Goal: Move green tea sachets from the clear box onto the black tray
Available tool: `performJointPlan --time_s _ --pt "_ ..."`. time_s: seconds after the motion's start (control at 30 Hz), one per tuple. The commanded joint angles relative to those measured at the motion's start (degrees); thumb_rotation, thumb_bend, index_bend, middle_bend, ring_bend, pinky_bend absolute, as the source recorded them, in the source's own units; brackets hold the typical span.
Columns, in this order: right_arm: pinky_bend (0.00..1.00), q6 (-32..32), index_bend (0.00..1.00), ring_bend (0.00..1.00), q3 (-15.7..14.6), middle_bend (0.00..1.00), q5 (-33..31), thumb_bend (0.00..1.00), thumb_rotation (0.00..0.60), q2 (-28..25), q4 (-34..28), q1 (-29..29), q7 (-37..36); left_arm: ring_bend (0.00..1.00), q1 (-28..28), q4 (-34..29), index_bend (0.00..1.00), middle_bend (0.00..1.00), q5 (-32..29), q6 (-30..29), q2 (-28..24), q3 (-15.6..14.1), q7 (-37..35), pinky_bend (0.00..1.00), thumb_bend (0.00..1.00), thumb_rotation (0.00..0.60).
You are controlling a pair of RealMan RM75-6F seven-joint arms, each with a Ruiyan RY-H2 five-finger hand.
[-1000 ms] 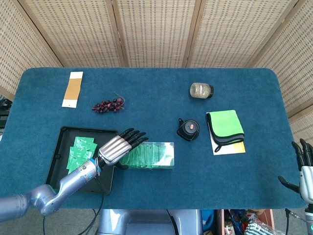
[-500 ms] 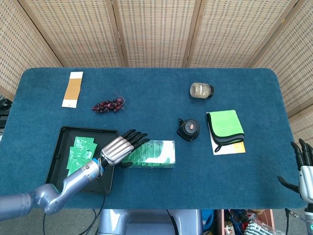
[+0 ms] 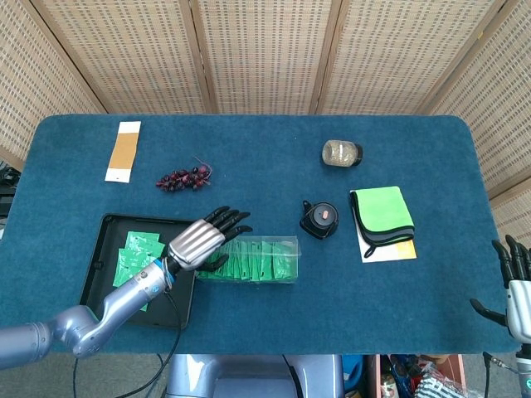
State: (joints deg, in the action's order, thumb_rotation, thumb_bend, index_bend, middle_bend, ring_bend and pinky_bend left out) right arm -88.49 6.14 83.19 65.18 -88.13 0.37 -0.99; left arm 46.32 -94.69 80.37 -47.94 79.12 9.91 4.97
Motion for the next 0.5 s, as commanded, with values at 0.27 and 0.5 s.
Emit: performJointPlan --time_s 0.27,0.5 --pt "0.0 0.91 0.0 0.0 0.14 0.0 -0.86 0.0 0.6 0.14 0.31 0.32 0.02 0.0 3.15 4.35 0.15 0.0 -9.2 3.95 -3.05 5.27 -5.6 0.0 0.51 0.6" --pt "0.0 1.73 0.0 0.0 0.13 0.0 -1.29 0.0 0.6 0.51 0.54 0.75 0.98 0.0 4.13 11.62 0.15 0.0 -13.65 8.33 -1.31 4.91 -10.08 0.0 0.52 0.6"
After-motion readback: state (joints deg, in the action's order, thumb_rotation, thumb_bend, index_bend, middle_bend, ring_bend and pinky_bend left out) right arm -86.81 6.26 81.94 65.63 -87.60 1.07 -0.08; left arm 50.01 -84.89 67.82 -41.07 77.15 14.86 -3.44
